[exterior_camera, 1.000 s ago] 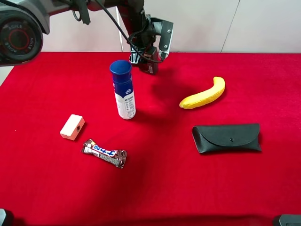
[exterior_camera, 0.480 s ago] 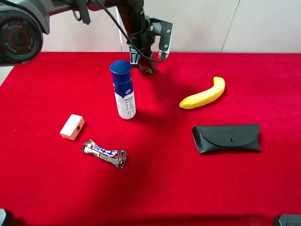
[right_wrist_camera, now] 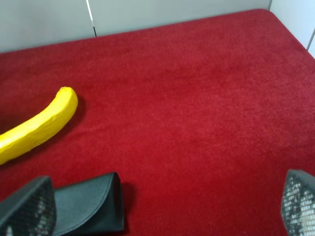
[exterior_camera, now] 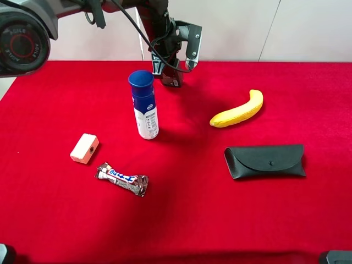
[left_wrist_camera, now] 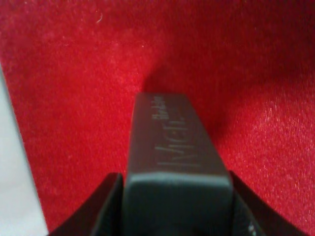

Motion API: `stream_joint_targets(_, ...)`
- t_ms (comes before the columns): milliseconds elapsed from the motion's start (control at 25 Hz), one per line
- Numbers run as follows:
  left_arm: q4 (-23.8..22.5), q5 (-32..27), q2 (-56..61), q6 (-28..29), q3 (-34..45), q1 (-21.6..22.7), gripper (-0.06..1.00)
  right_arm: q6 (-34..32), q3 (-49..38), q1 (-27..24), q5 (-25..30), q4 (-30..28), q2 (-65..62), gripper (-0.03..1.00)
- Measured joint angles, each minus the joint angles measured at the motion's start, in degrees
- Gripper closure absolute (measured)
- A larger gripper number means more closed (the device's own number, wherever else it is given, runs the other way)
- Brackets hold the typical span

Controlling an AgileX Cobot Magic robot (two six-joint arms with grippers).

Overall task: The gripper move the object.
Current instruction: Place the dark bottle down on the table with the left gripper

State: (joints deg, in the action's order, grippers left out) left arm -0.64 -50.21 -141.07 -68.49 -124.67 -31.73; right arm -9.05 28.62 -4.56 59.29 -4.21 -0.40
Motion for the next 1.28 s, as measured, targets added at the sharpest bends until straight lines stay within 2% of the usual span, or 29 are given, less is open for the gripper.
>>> stream_joint_targets(240,-2.1,-2.5,1.0,2.6,-0.7,0.1,0.53,0.0,0.0,0.0,0.0,0.0,0.0,0.27)
stream_joint_targets(720,-2.8,-16.6,10.1,6.9,-0.8,1.1,0.53,0.0,0.0,0.0,0.0,0.0,0.0,0.27)
stream_joint_targets(880,-3.1,-16.6,12.8,9.0,-0.8,1.1,0.53,0.0,0.0,0.0,0.0,0.0,0.0,0.27)
stream_joint_targets(1120,-5.0,-16.7,16.0,15.6,-0.8,1.3,0.53,0.0,0.0,0.0,0.0,0.0,0.0,0.27)
stream_joint_targets(1280,-5.2,-16.7,18.7,17.1,1.5,1.4,0.53,0.0,0.0,0.0,0.0,0.0,0.0,0.27)
